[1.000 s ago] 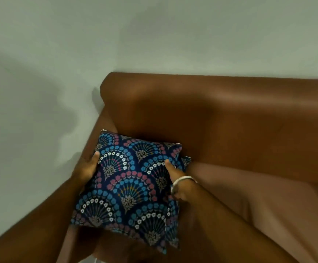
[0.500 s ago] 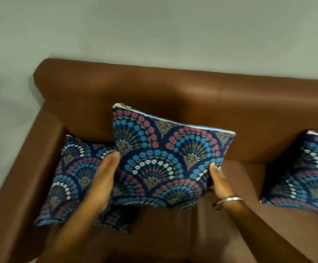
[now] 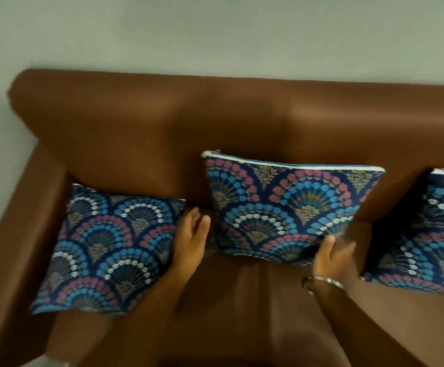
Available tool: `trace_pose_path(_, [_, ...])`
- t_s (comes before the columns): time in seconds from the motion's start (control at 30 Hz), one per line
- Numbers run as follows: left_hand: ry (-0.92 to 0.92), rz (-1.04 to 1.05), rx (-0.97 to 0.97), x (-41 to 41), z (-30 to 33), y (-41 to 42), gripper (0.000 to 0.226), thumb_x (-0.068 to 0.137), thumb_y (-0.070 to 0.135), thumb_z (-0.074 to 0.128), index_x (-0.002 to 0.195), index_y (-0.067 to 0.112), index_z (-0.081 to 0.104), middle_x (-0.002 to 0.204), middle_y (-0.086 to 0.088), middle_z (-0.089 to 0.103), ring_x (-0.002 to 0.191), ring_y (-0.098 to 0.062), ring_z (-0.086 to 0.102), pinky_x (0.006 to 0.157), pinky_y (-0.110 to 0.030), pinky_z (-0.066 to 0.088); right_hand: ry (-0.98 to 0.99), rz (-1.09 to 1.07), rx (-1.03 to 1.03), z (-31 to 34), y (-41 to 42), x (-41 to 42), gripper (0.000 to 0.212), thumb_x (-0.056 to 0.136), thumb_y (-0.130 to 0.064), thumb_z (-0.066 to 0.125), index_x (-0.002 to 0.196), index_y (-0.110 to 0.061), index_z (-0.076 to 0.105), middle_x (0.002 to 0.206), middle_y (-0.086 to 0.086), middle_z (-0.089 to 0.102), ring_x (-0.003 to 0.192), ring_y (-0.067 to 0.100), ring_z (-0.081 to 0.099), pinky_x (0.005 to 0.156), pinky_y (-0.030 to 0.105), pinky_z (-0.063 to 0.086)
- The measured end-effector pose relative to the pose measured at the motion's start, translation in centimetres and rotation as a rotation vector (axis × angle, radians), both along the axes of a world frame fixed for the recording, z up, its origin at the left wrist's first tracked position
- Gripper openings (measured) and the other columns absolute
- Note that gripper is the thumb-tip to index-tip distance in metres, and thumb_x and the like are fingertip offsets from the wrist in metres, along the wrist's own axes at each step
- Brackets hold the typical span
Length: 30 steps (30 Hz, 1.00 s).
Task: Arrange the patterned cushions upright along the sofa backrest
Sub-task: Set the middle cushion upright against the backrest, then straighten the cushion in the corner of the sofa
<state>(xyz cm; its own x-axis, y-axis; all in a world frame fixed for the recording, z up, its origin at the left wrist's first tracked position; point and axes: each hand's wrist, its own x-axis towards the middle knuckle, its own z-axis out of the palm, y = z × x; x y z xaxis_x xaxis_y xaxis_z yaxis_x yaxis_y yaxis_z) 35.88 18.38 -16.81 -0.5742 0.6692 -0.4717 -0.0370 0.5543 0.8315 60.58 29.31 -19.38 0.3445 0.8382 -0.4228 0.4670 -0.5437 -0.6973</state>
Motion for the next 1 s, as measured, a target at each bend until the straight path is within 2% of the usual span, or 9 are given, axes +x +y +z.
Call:
trace_pose_path(0.1, [0.194, 0.085, -0.232, -8.4, -0.9, -7.8, 0.074, 0.093, 0.058, 0.051, 0.153, 0.018, 0.037, 0.157, -0.004, 0.043, 0.142, -0.026, 0.043, 0.114, -0.046, 0.039, 0.097, 0.100, -0.297, -2.6, -8.4, -6.9, 0.106, 0.074, -0.080, 0.045, 0.145, -0.002, 0.033, 0.149, 0.030, 0.039, 0.136, 0.046, 0.038, 0.113, 0.055, 0.029])
trace_pose_path(0.23, [0.402, 0.174, -0.496, -22.0, -1.0, -14.0, 0.085, 0.086, 0.068, 0.053, 0.145, 0.008, 0.046, 0.145, -0.018, 0.054, 0.129, -0.041, 0.054, 0.104, -0.058, 0.046, 0.335, 0.463, -0.521, -2.7, -13.7, -20.0, 0.073, 0.086, -0.055, 0.058, 0.143, -0.012, 0.040, 0.146, 0.013, 0.046, 0.135, 0.034, 0.042, 0.104, 0.040, 0.037])
trace_pose_path(0.33, [0.274, 0.125, -0.554, -30.6, -3.9, -15.0, 0.099, 0.077, 0.080, 0.056, 0.138, 0.003, 0.050, 0.132, -0.018, 0.062, 0.112, -0.042, 0.062, 0.092, -0.054, 0.053, 0.431, 0.435, -0.600, -3.8, -13.1, -29.2, 0.074, 0.080, -0.062, 0.062, 0.131, -0.009, 0.055, 0.116, 0.011, 0.061, 0.109, 0.033, 0.060, 0.090, 0.035, 0.046])
trace_pose_path(0.4, [0.109, 0.148, -0.544, -34.0, -5.9, -14.5, 0.120, 0.066, 0.092, 0.052, 0.147, 0.005, 0.040, 0.148, -0.020, 0.052, 0.127, -0.044, 0.055, 0.102, -0.059, 0.048, 0.511, 0.286, -0.747, -4.9, -12.4, -33.3, 0.101, 0.063, -0.084, 0.056, 0.128, -0.007, 0.058, 0.119, 0.016, 0.067, 0.105, 0.038, 0.065, 0.091, 0.047, 0.053])
trace_pose_path(0.47, [-0.071, 0.222, -0.540, -34.9, -6.7, -13.7, 0.119, 0.073, 0.084, 0.056, 0.158, 0.009, 0.021, 0.165, -0.015, 0.028, 0.147, -0.041, 0.034, 0.117, -0.057, 0.033, 0.547, 0.185, -0.802, -4.8, -12.4, -35.3, 0.098, 0.073, -0.083, 0.045, 0.130, -0.004, 0.054, 0.128, 0.013, 0.061, 0.118, 0.042, 0.058, 0.086, 0.049, 0.051])
trace_pose_path(0.63, [-0.044, 0.276, -0.172, -31.4, -2.2, -15.9, 0.102, 0.059, 0.095, 0.055, 0.134, 0.026, 0.054, 0.135, -0.004, 0.063, 0.122, -0.028, 0.062, 0.100, -0.052, 0.052, 0.566, 0.136, -0.458, -1.4, -15.5, -35.7, 0.100, 0.059, -0.093, 0.046, 0.131, -0.025, 0.055, 0.127, 0.004, 0.063, 0.115, 0.030, 0.062, 0.096, 0.052, 0.052])
trace_pose_path(0.8, [0.104, 0.377, 0.185, -30.8, 0.6, -16.0, 0.075, 0.075, 0.072, 0.060, 0.137, 0.034, 0.038, 0.134, 0.005, 0.055, 0.118, -0.008, 0.059, 0.097, -0.027, 0.048, 0.362, 0.335, -0.001, 0.3, -16.0, -36.0, 0.069, 0.077, -0.085, 0.027, 0.119, -0.036, 0.052, 0.130, 0.004, 0.056, 0.124, 0.030, 0.052, 0.107, 0.051, 0.040])
trace_pose_path(0.87, [0.104, 0.359, 0.190, -34.3, -0.1, -13.2, 0.088, 0.073, 0.073, 0.059, 0.141, 0.022, 0.036, 0.130, 0.005, 0.053, 0.111, 0.000, 0.058, 0.092, -0.015, 0.048, 0.306, 0.372, 0.042, 1.3, -13.8, -39.0, 0.070, 0.080, -0.077, 0.026, 0.126, -0.029, 0.047, 0.134, 0.004, 0.048, 0.127, 0.024, 0.046, 0.107, 0.037, 0.034])
trace_pose_path(1.0, [0.262, 0.313, 0.093, -39.6, -1.1, -11.0, 0.089, 0.077, 0.069, 0.058, 0.136, 0.006, 0.039, 0.123, -0.004, 0.055, 0.109, -0.018, 0.059, 0.085, -0.023, 0.050, 0.303, 0.416, 0.082, 0.6, -10.9, -40.8, 0.065, 0.096, -0.044, 0.041, 0.142, 0.001, 0.035, 0.142, 0.019, 0.048, 0.125, 0.020, 0.048, 0.081, 0.007, 0.035])
